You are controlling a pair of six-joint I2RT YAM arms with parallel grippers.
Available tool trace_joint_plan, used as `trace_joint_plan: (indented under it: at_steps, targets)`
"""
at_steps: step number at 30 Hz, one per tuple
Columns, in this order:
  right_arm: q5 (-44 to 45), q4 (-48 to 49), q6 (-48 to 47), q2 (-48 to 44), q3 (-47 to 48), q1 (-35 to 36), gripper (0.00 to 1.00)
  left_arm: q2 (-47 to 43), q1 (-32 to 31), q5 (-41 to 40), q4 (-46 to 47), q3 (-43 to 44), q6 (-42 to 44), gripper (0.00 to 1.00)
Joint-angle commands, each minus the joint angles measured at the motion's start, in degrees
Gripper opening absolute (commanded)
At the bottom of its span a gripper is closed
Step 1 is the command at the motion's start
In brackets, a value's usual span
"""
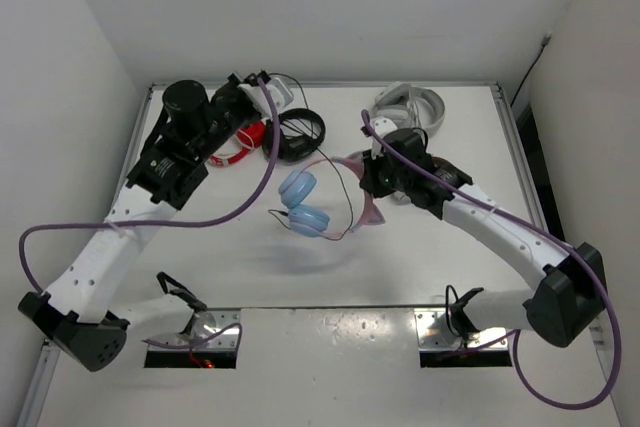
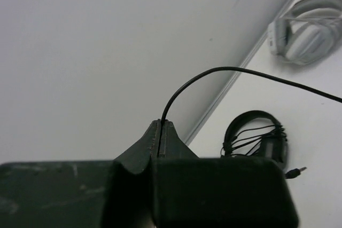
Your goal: Wrap the headphones
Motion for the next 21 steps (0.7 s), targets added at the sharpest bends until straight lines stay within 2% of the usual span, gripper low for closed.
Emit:
trace_joint_plan:
  at_steps: [1,8,16,21]
  targets:
    - [-5.77,4.34,0.04,-3.41,-0.65,-0.05,0.00,3.20,4.02,-1.18,6.52,-0.01,-0.05,0.00]
    - [-17.89,4.34,-2.33,-3.95,-1.71,-0.05,0.00,8.83,8.24,-0.12,9.15,0.51,-0.58,0.00]
    - [-23.69,3.28,-2.95,-4.47,-1.19,0.48,0.00,13.23,12.02,-1.70,12.58,-0.80,-1.11,0.00]
    - [-25.73,3.28,-2.95,-4.47,0.48,-0.05,0.00,15.25,15.62,-3.72,14.34,-3.52,-4.44,0.00]
